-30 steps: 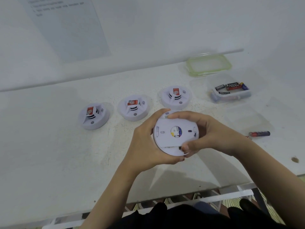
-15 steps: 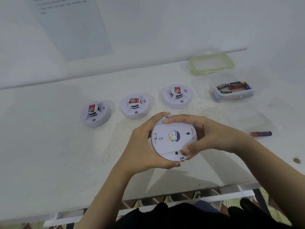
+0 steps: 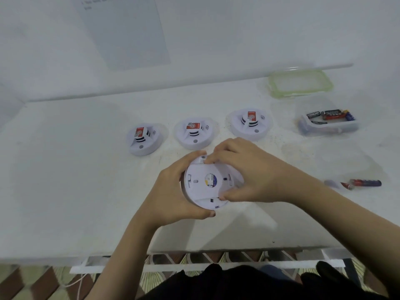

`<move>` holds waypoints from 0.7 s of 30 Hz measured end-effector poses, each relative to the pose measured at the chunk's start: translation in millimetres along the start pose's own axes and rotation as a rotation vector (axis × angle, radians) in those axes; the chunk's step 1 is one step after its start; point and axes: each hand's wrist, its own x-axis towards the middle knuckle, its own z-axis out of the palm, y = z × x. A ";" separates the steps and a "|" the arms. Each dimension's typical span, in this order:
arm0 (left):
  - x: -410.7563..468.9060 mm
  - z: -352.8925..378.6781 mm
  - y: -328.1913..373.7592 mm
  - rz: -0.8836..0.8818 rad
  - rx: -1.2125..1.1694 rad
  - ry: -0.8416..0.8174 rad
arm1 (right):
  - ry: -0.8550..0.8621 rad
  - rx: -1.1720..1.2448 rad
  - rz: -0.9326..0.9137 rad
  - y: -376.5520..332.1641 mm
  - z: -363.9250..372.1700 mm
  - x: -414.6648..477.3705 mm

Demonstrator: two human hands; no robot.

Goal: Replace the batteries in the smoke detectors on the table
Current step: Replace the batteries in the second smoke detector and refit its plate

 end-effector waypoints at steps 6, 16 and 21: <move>-13.1 -16.4 -7.9 -0.012 0.035 0.016 | 0.000 -0.207 -0.165 -13.6 11.4 21.7; -27.5 -27.4 -19.4 -0.067 0.034 0.086 | 0.004 -0.225 -0.214 -25.1 28.6 37.9; -31.2 -27.3 -25.1 -0.056 0.056 0.153 | 0.090 -0.127 -0.198 -20.1 31.7 38.8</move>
